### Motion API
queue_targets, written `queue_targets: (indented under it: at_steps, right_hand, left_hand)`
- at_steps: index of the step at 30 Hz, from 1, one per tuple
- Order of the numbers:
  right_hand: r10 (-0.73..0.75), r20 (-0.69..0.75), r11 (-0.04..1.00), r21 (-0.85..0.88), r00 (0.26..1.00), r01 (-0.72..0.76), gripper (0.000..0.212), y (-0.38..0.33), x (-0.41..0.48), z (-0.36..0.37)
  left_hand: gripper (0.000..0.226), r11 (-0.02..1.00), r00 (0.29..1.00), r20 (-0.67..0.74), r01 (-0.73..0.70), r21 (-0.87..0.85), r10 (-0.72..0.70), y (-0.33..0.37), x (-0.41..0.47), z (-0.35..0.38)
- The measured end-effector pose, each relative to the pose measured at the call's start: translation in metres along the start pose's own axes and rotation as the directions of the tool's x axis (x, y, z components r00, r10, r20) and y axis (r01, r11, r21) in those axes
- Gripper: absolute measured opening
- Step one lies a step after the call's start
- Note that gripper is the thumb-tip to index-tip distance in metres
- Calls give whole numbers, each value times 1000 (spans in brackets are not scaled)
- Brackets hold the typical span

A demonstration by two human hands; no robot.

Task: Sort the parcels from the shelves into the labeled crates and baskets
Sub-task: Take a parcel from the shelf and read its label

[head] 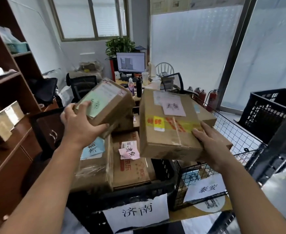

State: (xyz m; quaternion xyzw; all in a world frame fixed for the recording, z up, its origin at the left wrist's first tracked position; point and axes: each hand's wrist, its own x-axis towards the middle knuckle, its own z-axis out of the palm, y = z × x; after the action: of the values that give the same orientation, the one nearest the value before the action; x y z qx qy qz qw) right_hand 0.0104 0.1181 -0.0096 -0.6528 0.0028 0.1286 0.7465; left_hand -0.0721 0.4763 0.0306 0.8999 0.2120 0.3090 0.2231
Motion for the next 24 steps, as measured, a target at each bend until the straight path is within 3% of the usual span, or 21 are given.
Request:
queue_targets:
  at_steps: [4,7,10,15,19,24]
  right_hand:
    - [9,82,950,-311,997,17,55,1,-5,34]
    - [-4,136,811,-579,991,83,62,-1,-5,59]
    - [14,188,661,-739,982,132,67,-2,-7,77]
    - [31,216,517,-839,976,169,58,12,-9,99]
    - [111,63,309,-951,992,25,63,42,-4,108]
    - [-69,104,396,-910,992,124,60,52,-7,105]
  left_hand:
    - [92,998,995,-72,64,8,-63,4,-3,-13]
    - [91,997,992,-104,79,16,-77,3,-5,-17]
    - [91,997,988,-139,72,5,-70,4,-9,-21]
    - [91,997,990,-123,71,-14,-72,-1,-12,-22]
    - [93,997,993,-93,66,-28,-68,-7,-13,-19]
    - [94,999,1000,-25,18,-30,-19,-10,-14,-14]
